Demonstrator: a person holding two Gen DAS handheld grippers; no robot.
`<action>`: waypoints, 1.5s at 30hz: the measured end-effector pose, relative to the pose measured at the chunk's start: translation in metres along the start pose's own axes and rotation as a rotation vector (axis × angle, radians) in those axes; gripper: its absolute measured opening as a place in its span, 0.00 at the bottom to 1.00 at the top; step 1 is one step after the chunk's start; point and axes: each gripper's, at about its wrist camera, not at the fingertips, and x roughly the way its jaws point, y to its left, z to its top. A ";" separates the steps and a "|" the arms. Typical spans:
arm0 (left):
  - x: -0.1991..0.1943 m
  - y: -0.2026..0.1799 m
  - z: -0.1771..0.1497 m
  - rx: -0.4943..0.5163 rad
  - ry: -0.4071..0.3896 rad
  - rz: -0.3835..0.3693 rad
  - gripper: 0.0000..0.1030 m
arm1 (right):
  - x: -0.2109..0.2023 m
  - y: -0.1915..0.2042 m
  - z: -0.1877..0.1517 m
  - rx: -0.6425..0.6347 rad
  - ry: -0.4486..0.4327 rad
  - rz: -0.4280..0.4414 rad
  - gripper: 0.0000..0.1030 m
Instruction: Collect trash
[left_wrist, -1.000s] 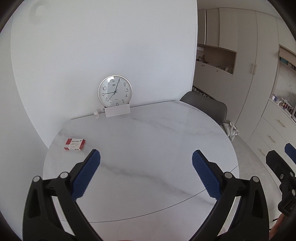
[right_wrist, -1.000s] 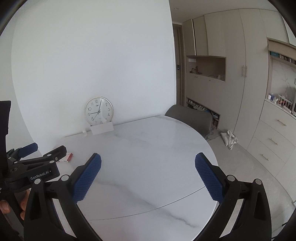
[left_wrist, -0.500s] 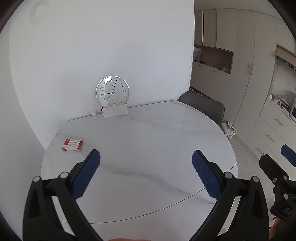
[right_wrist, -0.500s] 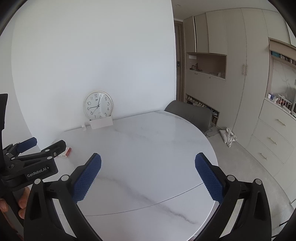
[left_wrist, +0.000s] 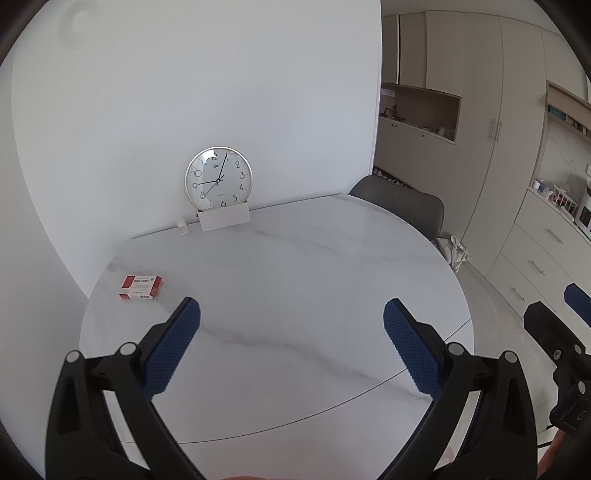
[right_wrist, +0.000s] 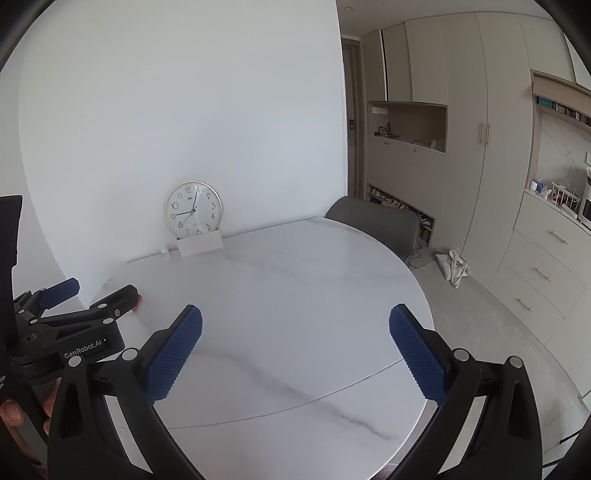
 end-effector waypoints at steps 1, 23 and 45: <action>0.000 0.000 0.000 0.000 0.001 0.000 0.92 | 0.000 0.000 0.000 -0.001 0.002 -0.001 0.98; 0.002 -0.004 -0.001 0.008 0.011 -0.013 0.92 | 0.000 0.003 -0.003 -0.004 0.010 -0.002 0.98; 0.005 -0.003 -0.002 0.006 0.014 -0.016 0.92 | -0.002 -0.006 -0.005 -0.002 0.016 -0.005 0.98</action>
